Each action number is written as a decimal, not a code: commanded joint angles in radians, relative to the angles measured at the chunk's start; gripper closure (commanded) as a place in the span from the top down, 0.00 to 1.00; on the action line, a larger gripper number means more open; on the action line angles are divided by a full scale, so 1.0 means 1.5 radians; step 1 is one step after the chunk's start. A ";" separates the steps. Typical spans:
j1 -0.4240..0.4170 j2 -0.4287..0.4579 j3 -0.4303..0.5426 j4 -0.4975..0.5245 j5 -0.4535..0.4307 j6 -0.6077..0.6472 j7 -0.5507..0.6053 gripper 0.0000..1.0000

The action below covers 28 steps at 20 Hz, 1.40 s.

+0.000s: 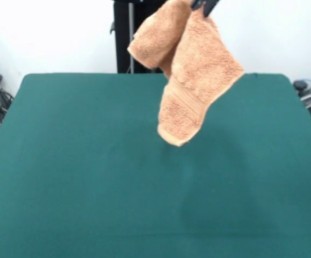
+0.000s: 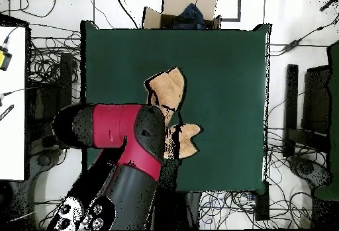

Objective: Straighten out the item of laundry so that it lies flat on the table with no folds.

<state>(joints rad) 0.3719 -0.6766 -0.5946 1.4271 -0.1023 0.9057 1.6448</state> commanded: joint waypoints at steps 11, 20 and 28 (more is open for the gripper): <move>0.010 0.062 -0.041 -0.023 -0.007 0.011 0.189 1.00; 0.010 0.064 -0.041 -0.022 0.001 0.003 0.174 1.00; -0.037 0.035 0.029 0.029 0.067 -0.086 0.171 1.00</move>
<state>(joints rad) 0.3771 -0.6327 -0.6939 1.3667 -0.0807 0.8961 1.6448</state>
